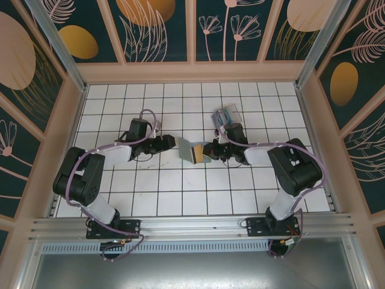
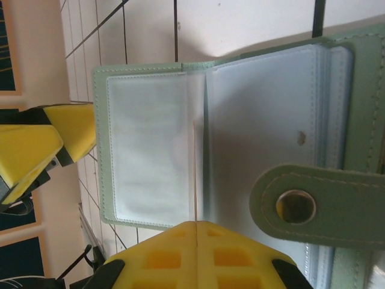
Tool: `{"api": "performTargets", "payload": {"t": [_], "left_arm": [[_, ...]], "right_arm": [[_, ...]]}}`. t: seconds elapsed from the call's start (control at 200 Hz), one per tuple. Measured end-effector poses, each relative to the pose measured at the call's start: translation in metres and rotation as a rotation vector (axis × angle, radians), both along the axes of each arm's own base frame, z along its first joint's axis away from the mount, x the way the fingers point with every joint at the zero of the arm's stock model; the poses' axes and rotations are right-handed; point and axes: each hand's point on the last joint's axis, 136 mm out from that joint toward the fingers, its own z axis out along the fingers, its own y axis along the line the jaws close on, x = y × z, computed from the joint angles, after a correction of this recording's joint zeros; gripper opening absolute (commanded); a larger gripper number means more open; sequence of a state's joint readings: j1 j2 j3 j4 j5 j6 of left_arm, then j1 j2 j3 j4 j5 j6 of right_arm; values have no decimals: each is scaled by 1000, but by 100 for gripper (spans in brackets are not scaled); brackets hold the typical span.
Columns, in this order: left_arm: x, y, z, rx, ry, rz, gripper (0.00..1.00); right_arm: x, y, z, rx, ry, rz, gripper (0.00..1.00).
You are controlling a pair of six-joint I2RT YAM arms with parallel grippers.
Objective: Put the credit cards into the card holder
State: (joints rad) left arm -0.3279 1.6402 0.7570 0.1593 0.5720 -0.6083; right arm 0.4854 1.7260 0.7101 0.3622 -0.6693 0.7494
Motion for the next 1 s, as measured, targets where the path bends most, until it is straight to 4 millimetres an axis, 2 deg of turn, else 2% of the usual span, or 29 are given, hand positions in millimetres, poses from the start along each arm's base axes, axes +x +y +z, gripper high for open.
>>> {"api": "performTargets", "payload": {"t": [0.45, 0.591, 0.821, 0.931, 1.001], "left_arm": [[-4, -3, -35, 5, 81, -15, 30], [-3, -2, -42, 20, 90, -21, 16], [2, 0, -44, 54, 78, -26, 9], [4, 1, -46, 67, 77, -26, 10], [4, 1, -48, 71, 81, -29, 15]], "right_arm": [[2, 4, -12, 31, 18, 12, 0], [2, 3, -15, 34, 22, 17, 0], [6, 0, -14, 45, 14, 32, 0], [11, 2, -10, 44, -9, 47, 0], [13, 3, -8, 38, -19, 56, 0]]}}
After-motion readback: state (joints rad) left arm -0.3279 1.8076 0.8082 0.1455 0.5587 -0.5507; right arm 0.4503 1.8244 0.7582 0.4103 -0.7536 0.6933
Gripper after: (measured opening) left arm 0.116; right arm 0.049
